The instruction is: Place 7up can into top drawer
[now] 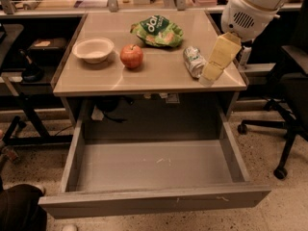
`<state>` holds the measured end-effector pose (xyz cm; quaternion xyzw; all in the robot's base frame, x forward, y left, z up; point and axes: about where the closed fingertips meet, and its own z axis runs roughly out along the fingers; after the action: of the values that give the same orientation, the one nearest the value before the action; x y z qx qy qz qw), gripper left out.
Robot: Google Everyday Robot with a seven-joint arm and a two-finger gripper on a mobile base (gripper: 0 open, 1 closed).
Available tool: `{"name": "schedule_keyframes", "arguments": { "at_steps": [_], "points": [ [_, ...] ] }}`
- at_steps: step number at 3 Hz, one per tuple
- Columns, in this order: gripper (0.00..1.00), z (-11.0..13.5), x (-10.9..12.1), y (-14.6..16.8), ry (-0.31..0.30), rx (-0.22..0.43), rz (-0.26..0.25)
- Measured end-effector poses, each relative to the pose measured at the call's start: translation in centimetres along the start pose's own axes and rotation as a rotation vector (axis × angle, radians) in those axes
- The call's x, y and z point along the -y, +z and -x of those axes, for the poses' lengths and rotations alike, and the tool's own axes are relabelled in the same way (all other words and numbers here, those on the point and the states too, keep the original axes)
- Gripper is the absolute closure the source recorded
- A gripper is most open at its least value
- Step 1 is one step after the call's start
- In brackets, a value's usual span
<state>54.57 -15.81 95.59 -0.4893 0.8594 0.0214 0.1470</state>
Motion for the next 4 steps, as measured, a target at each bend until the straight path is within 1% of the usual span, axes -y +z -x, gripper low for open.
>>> {"name": "schedule_keyframes", "arguments": {
  "at_steps": [1,2,3,4],
  "points": [
    [0.00,1.8,2.2,1.6,0.059,0.007,0.007],
    [0.00,2.9,5.2,2.7,0.124,0.023,-0.004],
    [0.00,2.9,5.2,2.7,0.124,0.023,-0.004],
    [0.00,4.0,6.9,4.9,0.156,0.011,0.000]
  ]
}}
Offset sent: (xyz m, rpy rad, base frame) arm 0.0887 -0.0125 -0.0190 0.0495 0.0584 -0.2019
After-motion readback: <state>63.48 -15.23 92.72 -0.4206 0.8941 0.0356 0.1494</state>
